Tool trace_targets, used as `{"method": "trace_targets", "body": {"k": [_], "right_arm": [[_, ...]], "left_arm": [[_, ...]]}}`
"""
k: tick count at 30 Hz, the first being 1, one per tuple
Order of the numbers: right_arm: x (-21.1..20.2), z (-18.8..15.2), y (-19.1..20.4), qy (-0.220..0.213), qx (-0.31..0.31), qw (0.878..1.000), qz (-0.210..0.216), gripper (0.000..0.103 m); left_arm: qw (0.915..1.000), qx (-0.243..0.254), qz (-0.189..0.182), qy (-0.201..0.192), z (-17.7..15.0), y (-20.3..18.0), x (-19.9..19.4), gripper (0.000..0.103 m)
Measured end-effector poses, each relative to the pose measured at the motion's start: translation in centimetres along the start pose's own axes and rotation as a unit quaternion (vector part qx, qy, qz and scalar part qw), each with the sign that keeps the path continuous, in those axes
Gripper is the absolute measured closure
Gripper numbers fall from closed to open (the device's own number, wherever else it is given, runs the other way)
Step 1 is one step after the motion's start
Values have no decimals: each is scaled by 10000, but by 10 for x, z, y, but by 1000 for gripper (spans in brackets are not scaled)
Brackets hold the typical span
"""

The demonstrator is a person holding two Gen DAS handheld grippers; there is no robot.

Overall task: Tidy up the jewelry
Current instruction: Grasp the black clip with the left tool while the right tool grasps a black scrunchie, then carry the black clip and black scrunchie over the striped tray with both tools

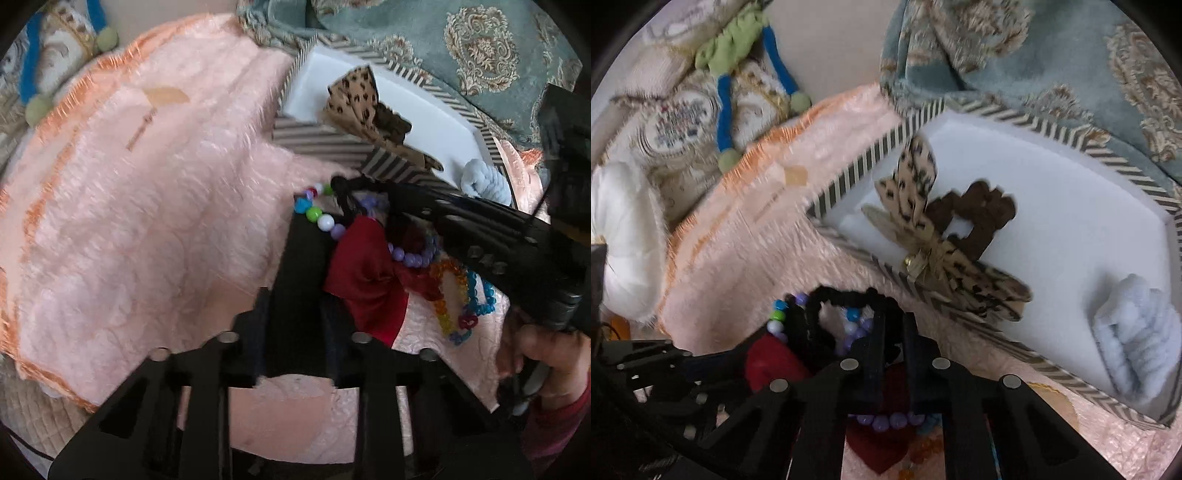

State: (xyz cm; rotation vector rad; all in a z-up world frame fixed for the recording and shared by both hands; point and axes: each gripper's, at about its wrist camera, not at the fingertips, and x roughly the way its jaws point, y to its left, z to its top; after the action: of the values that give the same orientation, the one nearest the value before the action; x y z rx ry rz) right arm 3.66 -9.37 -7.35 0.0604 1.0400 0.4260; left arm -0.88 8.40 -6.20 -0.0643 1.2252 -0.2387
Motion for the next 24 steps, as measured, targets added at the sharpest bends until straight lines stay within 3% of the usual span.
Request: {"method": "trace_targets", "body": {"k": [10, 19, 24], "right_arm": [[-86, 5, 5, -841, -80, 9963, 166, 95], [-157, -1, -4, -1443, 5, 9895, -12, 96], [-174, -11, -11, -1540, 99, 9880, -73, 95]], "left_arm": [[9977, -99, 120, -661, 3, 7, -53, 91], [9921, 130, -4, -1246, 18, -26, -100, 91], [9931, 114, -30, -1163, 17, -25, -102, 90]]}}
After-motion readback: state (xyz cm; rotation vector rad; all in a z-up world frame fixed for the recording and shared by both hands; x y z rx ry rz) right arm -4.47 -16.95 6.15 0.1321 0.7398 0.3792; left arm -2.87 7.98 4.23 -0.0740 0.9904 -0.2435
